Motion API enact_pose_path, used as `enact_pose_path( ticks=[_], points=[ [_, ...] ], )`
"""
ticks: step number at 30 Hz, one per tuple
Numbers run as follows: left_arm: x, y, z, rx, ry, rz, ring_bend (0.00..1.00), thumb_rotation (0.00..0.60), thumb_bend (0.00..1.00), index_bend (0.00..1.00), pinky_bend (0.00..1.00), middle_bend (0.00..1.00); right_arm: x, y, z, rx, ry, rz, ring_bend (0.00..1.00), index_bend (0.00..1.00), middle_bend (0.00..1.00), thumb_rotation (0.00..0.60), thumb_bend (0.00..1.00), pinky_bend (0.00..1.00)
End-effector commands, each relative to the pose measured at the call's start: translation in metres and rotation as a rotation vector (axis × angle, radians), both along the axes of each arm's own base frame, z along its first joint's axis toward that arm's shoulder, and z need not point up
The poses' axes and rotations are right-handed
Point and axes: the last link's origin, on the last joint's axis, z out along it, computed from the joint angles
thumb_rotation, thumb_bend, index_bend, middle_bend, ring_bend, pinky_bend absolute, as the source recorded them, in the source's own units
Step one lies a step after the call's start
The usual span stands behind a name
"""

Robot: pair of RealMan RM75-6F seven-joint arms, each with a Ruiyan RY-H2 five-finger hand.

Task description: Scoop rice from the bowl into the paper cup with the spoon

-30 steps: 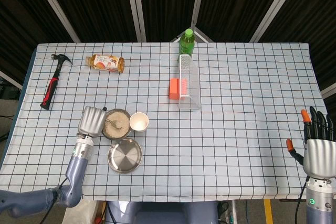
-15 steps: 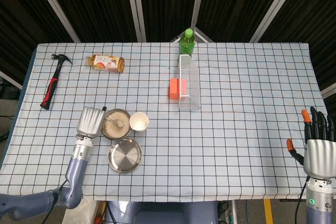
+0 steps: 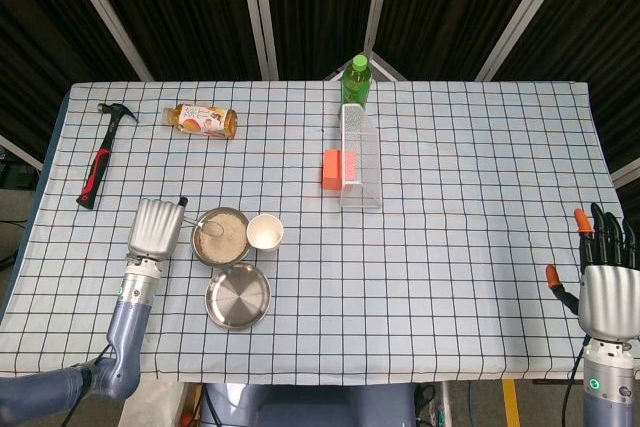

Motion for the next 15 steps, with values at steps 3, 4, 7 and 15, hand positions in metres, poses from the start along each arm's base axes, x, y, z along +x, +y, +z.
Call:
enact_pose_path(
  ticks=[3, 4, 7, 15],
  points=[
    [0.006, 0.002, 0.011, 0.012, -0.003, -0.016, 1.00, 0.600, 0.51, 0.57, 1.00, 1.00, 0.000, 0.000, 0.000, 0.001, 0.001, 0.000, 0.00, 0.00, 0.00, 0.600, 0.32, 0.00],
    [0.009, 0.003, 0.013, 0.015, -0.002, -0.021, 1.00, 0.600, 0.51, 0.57, 1.00, 1.00, 0.000, 0.000, 0.000, 0.001, 0.001, 0.000, 0.00, 0.00, 0.00, 0.600, 0.32, 0.00],
    [0.016, 0.005, 0.016, 0.013, 0.000, -0.035, 1.00, 0.600, 0.51, 0.57, 1.00, 1.00, 0.000, -0.001, 0.000, 0.003, 0.000, -0.001, 0.00, 0.00, 0.00, 0.600, 0.32, 0.00],
    [0.043, 0.009, 0.011, -0.011, 0.014, -0.067, 1.00, 0.600, 0.51, 0.57, 1.00, 1.00, 0.000, 0.000, 0.000, -0.002, 0.001, 0.002, 0.00, 0.00, 0.00, 0.600, 0.32, 0.00]
  ],
)
